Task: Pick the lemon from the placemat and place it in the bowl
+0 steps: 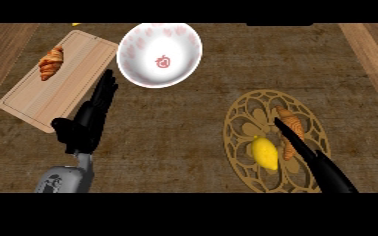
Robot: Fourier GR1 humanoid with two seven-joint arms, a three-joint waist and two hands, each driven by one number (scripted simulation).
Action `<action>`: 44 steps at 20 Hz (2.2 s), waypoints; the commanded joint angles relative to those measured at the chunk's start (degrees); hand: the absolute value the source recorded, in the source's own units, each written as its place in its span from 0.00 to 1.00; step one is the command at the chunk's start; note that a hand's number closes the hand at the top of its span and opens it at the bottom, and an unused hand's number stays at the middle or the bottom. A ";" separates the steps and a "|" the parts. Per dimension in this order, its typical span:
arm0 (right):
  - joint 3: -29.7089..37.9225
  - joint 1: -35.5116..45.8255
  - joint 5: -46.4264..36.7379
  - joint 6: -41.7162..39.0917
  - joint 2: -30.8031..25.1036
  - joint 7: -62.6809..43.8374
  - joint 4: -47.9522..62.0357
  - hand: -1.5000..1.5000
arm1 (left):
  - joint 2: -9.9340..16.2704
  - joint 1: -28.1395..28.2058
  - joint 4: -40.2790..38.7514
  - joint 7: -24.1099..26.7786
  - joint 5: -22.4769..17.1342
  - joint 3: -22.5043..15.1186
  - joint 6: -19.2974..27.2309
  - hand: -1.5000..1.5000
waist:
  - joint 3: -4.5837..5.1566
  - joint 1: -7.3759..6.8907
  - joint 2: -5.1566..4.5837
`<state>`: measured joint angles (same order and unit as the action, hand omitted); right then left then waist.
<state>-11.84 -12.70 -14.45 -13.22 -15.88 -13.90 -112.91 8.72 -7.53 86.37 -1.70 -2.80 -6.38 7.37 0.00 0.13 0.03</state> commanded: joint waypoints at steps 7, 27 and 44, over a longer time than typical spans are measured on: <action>1.23 2.39 -4.01 1.17 5.18 6.47 10.65 0.00 | -1.63 0.46 3.64 -3.36 2.66 1.28 -1.73 0.50 | 0.00 -0.05 -0.01; -1.54 9.20 -18.68 0.87 1.21 16.53 26.08 1.00 | -4.11 0.86 3.15 -3.11 5.02 2.22 -1.73 0.50 | -0.01 -0.30 -0.03; -35.00 31.88 -5.71 15.29 15.79 4.78 33.66 1.00 | -5.87 -2.34 -0.54 -1.23 5.98 0.10 -3.38 0.50 | -0.09 -5.19 -0.79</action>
<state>-38.30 12.54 -27.35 -4.27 -1.38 -6.05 -81.59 3.48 -10.29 86.86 -4.36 2.10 -5.55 3.38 0.01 -4.35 -0.60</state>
